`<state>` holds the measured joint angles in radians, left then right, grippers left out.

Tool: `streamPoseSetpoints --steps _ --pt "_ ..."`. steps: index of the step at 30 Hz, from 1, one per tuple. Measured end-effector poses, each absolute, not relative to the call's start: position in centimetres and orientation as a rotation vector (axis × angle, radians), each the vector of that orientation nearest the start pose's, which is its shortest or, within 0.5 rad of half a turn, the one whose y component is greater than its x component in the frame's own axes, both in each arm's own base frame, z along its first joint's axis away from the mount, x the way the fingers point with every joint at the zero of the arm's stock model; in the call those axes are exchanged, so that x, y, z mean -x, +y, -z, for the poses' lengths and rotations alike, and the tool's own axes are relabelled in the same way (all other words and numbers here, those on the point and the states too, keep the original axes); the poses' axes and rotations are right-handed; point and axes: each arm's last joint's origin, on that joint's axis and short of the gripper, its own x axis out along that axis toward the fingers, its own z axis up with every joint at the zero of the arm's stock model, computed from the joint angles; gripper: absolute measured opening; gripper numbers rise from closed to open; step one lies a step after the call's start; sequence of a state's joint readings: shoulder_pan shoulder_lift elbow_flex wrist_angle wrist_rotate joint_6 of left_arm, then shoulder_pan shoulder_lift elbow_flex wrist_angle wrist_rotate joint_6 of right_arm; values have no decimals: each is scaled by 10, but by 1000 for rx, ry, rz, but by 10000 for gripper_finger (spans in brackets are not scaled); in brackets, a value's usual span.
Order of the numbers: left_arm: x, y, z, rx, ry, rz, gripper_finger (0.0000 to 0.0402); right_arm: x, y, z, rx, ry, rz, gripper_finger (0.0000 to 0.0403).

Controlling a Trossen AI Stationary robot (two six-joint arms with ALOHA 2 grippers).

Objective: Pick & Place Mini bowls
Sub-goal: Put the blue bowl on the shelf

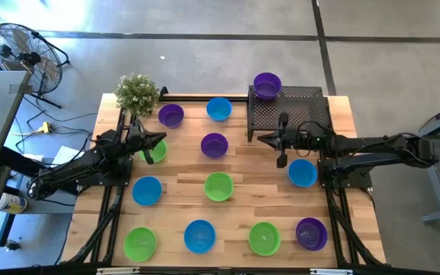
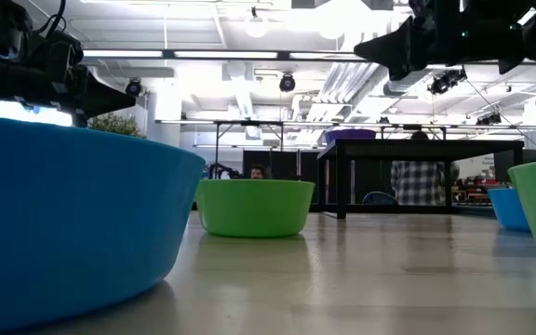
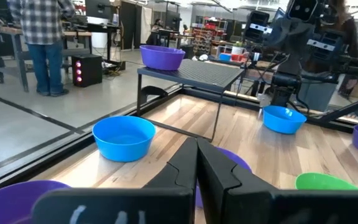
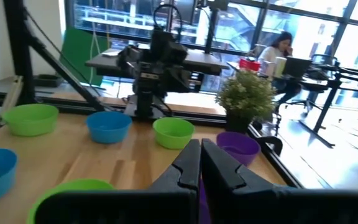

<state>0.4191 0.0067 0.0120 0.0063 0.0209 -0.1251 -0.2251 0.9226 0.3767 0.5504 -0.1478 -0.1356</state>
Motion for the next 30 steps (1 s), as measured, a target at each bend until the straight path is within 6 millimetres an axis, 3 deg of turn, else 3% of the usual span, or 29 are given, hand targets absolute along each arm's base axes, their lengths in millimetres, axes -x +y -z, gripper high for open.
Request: streamPoseSetpoints --steps 7,16,30 --pt "-89 39 -168 206 -54 -374 1 -196 -24 -238 177 11 83 1" --pt "-91 35 -178 169 8 -231 1 -198 -1 -241 206 -15 115 1" --pt "-102 42 -167 172 152 -321 1 -201 8 -238 208 -12 91 0"
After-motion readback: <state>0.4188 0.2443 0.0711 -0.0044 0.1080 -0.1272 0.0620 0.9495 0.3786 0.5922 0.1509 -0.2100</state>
